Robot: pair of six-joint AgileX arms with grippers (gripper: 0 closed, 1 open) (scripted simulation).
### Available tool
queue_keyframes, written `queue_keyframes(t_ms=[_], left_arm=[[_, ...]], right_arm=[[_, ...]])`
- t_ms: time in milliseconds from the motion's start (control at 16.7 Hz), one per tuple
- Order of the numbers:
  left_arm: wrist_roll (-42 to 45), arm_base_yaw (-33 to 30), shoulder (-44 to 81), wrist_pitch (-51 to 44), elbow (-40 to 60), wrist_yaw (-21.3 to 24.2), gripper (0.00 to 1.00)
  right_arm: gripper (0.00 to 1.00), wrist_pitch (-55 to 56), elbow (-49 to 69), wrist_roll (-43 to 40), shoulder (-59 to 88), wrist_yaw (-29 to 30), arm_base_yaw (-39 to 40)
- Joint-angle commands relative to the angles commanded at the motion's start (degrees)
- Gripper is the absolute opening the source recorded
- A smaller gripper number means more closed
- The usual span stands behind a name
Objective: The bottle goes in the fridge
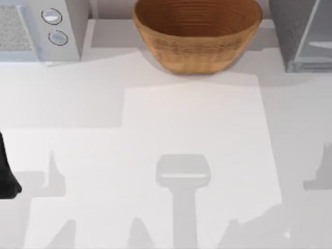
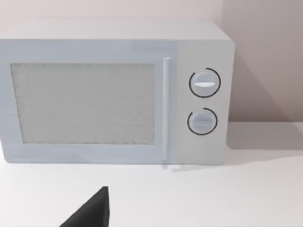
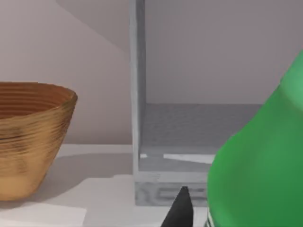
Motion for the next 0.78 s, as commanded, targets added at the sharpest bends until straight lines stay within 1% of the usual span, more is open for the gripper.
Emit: queue_keyframes(t_ms=[120,300,780], left_arm=[[0.0,0.0,0.0,0.0,0.0,0.0,1.00],[0.0,0.0,0.0,0.0,0.0,0.0,1.00],[0.0,0.0,0.0,0.0,0.0,0.0,1.00]], right_arm=[[0.01,4.6,4.0,0.1,6.6,-1.1,-1.1],[0.01,13.3,11.6,0.2,21.1,-2.9,-3.4],[0.01,39.4,34.2,0.2,76.2,-8.8,-10.2]])
